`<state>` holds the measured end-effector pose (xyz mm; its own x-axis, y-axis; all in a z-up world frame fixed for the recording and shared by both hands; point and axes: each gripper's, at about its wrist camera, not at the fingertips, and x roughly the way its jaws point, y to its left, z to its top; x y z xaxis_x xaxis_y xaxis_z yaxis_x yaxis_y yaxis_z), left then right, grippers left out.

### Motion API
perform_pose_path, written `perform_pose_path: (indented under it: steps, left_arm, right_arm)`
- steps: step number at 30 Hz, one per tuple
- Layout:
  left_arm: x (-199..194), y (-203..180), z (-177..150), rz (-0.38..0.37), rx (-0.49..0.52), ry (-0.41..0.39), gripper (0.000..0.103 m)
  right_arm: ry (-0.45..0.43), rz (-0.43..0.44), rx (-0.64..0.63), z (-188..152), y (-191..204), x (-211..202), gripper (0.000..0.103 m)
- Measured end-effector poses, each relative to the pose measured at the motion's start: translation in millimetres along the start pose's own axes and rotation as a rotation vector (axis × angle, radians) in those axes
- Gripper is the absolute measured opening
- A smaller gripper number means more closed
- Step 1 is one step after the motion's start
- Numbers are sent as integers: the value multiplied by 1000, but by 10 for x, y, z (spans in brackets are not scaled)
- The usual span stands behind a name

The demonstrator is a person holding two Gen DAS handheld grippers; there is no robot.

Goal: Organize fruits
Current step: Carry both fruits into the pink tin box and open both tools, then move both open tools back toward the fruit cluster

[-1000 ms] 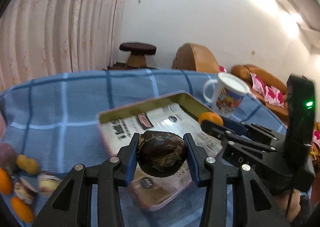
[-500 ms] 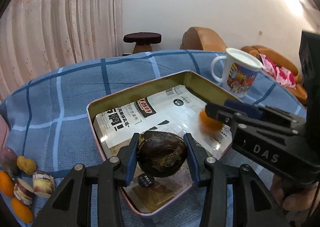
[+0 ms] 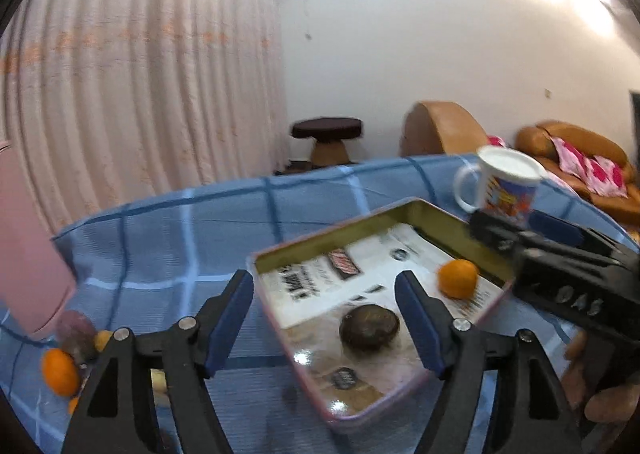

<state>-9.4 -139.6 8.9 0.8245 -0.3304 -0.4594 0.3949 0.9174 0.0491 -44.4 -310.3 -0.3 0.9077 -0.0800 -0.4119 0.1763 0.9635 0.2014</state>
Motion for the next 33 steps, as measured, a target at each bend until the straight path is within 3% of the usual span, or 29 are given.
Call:
perform_pose_path:
  steps: [6,14,22,33]
  left_arm:
    - [-96,182,-85,81,16,-28,76]
    - [-187,365,-192,104,5,-7,76]
    - [-304,647,-274,119,-26,-2,76]
    - [-439,1029,-399,154,-46,17,76]
  right_arm:
    - [-79,-57,-1,0,21,-141,96]
    - [-110,-108,-8,-54,96,-267,96]
    - [-85,-90,18,-149,210,-369,96]
    - [-61,-30,-53,-292,731,-438,96]
